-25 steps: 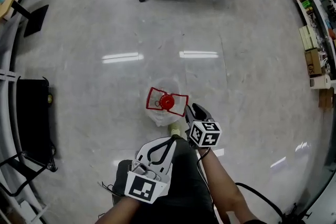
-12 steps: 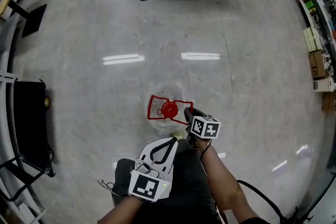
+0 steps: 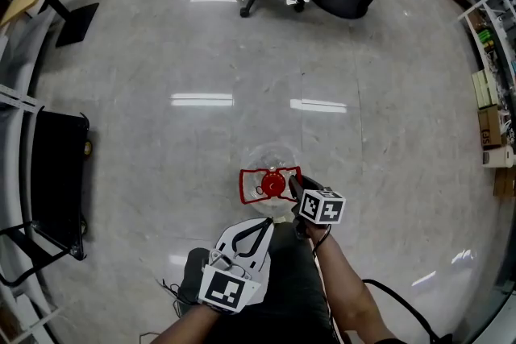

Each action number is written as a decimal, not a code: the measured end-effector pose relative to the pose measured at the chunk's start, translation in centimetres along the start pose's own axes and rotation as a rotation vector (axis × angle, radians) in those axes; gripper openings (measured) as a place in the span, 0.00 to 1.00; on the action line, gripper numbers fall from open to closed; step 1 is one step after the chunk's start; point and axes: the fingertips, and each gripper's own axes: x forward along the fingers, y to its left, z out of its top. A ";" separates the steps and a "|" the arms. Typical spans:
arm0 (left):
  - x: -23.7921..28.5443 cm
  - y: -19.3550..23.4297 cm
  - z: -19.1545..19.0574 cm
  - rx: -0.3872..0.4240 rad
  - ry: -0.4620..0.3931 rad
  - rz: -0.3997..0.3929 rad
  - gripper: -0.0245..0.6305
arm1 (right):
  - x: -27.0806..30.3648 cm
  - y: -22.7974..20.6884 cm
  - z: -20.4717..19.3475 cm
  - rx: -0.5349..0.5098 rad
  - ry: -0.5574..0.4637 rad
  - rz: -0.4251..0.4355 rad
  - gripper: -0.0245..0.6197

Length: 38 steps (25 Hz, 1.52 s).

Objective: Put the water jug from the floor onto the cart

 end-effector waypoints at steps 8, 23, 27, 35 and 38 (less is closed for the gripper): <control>-8.8 -1.2 10.1 -0.028 -0.031 0.047 0.04 | -10.5 11.4 8.5 -0.132 -0.036 0.040 0.13; -26.8 1.5 22.7 0.052 -0.164 0.205 0.04 | -21.1 37.0 15.1 -0.097 -0.151 0.280 0.13; -32.1 3.8 23.3 0.059 -0.169 0.304 0.04 | -20.6 44.9 14.7 -0.137 -0.132 0.375 0.13; -40.6 12.4 22.8 -0.021 -0.233 0.571 0.04 | -15.4 59.9 12.6 -0.261 0.002 0.581 0.13; -43.1 16.4 21.8 -0.067 -0.231 0.672 0.04 | -12.3 65.1 11.5 -0.309 0.075 0.661 0.13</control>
